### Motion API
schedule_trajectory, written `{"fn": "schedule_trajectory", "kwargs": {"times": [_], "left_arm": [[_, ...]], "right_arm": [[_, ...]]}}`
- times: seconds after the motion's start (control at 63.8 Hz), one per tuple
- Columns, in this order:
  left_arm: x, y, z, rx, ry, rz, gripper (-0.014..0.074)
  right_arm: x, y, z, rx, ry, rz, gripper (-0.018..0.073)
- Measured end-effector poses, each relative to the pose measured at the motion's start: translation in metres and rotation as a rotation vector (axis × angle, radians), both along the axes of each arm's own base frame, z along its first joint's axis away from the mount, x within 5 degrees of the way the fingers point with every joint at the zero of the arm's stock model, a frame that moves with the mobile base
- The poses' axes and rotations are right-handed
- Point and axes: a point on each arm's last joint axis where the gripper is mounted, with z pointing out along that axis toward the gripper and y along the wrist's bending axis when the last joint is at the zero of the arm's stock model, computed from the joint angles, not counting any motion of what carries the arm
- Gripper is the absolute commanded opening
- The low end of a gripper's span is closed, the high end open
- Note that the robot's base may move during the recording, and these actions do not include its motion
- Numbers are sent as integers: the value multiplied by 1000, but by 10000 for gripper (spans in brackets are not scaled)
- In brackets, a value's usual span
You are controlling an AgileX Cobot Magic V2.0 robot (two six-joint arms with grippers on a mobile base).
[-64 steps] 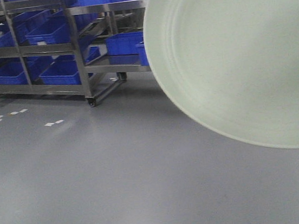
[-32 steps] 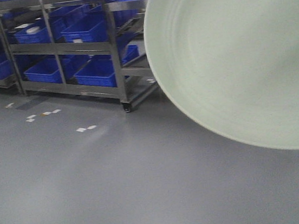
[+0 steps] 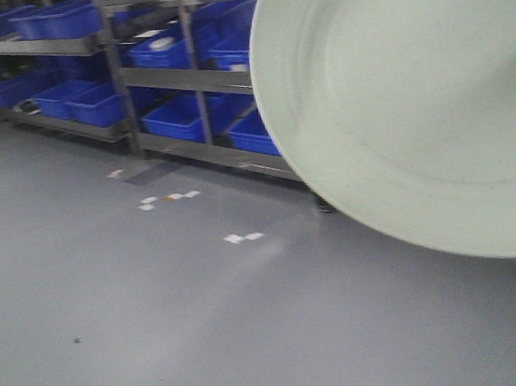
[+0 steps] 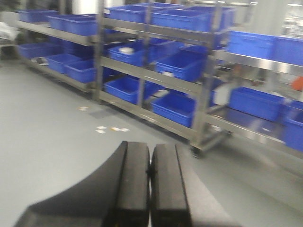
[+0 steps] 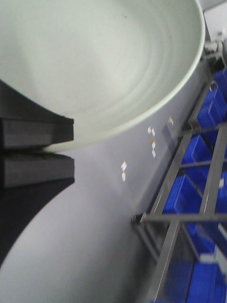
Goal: Place green plate on second shelf with right arm
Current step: 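Drive the base toward the blue-bin shelf carrying the plate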
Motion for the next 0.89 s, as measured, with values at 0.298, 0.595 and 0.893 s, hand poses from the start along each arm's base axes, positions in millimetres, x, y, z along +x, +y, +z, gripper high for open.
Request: {"fn": "schedule_trajectory", "kwargs": {"times": [0.298,0.595,0.893], "left_arm": [[0,0,0,0,0,0,130],[0,0,0,0,0,0,130],[0,0,0,0,0,0,130]], "right_arm": [[0,0,0,-1,1,-1,52],[0,-1,-1,-7,13,-14,52],[0,-1,-1,-7,14,-16,52]]}}
